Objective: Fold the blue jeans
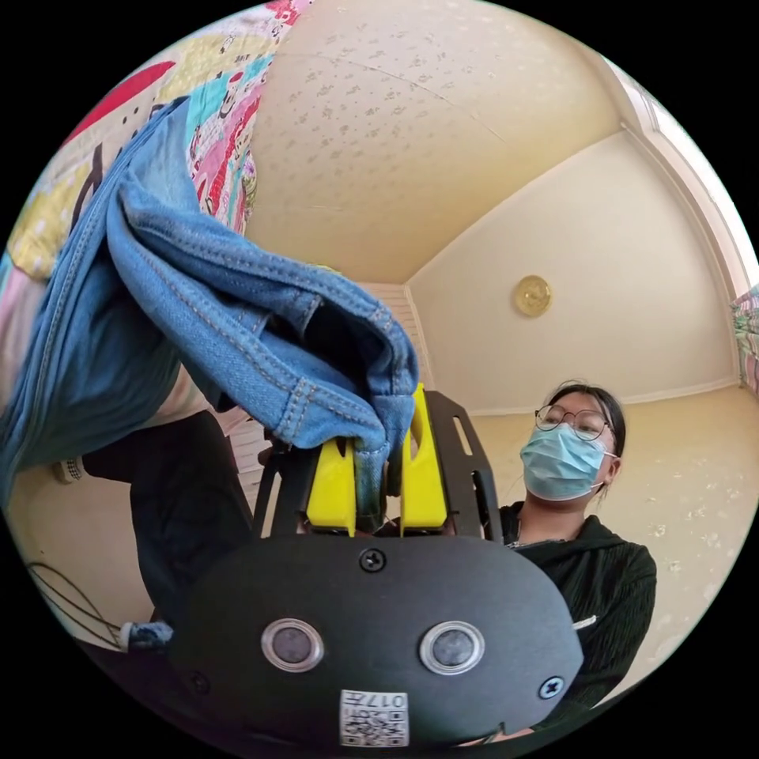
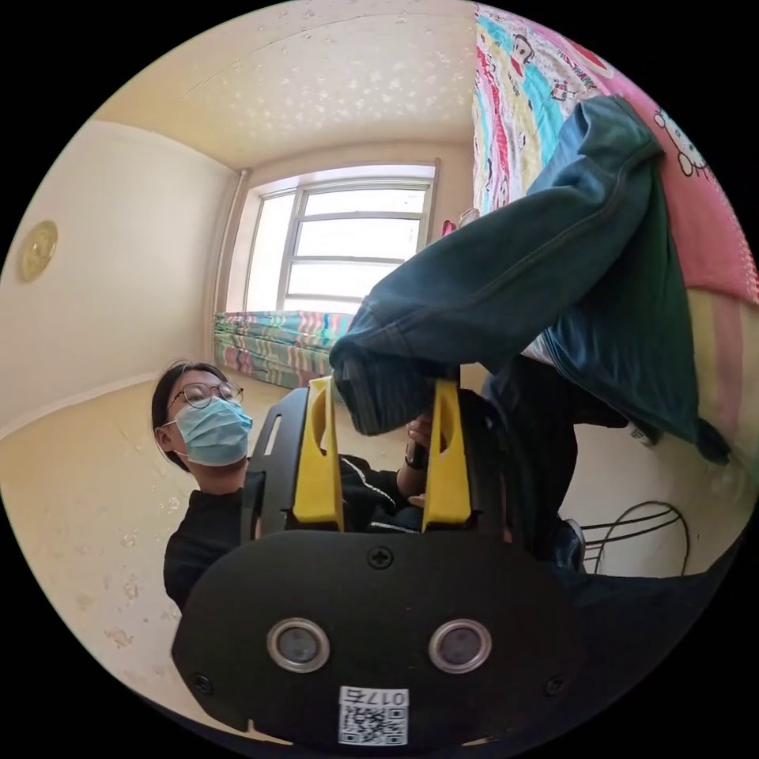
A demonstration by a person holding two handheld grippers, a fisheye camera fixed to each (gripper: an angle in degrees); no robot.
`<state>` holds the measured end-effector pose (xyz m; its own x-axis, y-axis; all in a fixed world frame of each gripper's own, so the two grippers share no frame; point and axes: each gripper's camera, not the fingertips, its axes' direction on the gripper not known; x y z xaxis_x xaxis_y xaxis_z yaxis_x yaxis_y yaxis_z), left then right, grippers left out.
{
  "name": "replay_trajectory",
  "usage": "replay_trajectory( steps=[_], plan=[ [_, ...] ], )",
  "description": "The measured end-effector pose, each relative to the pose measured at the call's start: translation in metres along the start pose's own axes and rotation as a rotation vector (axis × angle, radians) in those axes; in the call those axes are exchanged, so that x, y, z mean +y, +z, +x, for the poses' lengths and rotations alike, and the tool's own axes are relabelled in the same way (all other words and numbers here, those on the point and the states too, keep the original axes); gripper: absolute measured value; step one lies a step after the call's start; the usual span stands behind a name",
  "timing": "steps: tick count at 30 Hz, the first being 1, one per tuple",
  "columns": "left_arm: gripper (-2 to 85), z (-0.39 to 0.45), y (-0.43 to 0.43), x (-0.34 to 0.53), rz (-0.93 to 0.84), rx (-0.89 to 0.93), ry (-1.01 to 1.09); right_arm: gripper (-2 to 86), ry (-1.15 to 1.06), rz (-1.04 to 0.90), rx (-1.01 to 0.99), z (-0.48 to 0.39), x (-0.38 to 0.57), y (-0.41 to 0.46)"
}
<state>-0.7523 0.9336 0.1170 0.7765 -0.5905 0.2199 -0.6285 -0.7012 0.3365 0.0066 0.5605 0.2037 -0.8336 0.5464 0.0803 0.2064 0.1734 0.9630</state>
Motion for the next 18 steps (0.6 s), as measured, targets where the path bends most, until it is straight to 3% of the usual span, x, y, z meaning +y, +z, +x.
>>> replay_trajectory(
  steps=[2,8,12,18],
  plan=[
    [8.3,-0.009,0.016,0.011,0.004,-0.010,0.019,8.4,-0.037,-0.002,-0.050,-0.012,-0.004,-0.002],
    [8.5,0.023,0.105,-0.006,-0.049,-0.034,0.211,6.4,-0.254,-0.053,0.040,-0.119,-0.058,0.007],
    [8.6,0.102,0.197,-0.059,-0.113,-0.023,0.445,6.0,-0.458,-0.092,0.111,-0.225,-0.109,0.020],
    [8.5,0.231,0.326,-0.132,-0.138,-0.247,0.774,5.3,-0.654,-0.089,0.242,-0.379,-0.199,0.030]
  ],
)
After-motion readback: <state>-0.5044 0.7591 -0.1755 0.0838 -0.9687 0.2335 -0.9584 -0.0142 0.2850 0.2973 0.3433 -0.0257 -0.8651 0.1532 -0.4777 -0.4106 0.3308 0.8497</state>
